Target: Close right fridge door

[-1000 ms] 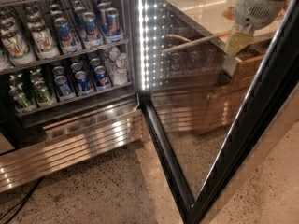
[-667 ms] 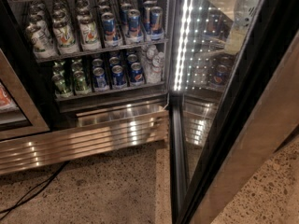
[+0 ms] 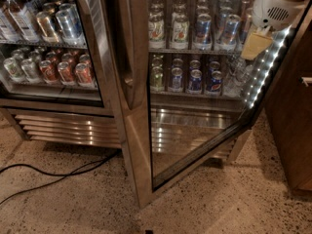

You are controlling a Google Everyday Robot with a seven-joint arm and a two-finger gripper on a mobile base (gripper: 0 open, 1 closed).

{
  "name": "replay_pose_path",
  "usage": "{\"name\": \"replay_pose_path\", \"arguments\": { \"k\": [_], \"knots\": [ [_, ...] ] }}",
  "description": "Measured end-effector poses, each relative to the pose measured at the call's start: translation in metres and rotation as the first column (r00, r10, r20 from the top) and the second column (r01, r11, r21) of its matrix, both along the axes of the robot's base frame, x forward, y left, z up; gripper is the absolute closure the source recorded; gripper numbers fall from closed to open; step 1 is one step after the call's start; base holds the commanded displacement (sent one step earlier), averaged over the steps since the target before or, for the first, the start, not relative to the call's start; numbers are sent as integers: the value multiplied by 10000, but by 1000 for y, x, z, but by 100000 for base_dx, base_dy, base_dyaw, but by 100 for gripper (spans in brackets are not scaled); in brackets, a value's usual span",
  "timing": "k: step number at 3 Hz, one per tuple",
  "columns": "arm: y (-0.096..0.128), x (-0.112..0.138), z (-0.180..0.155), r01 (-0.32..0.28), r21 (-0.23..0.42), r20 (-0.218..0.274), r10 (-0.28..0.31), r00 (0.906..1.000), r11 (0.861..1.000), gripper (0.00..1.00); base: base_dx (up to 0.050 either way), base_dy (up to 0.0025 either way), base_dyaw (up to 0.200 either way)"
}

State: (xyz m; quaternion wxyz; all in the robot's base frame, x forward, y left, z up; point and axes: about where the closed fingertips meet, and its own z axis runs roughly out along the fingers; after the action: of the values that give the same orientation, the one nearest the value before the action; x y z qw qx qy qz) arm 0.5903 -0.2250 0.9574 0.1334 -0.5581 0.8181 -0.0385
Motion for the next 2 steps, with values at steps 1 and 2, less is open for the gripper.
{"name": "replay_pose_path", "arguments": {
  "k": [1,2],
  "knots": [
    [-9,-11,0,0,0,0,0,10000,10000,100,4741,4,-159],
    [-9,-11,0,0,0,0,0,10000,10000,100,4746,4,-67]
  ]
}}
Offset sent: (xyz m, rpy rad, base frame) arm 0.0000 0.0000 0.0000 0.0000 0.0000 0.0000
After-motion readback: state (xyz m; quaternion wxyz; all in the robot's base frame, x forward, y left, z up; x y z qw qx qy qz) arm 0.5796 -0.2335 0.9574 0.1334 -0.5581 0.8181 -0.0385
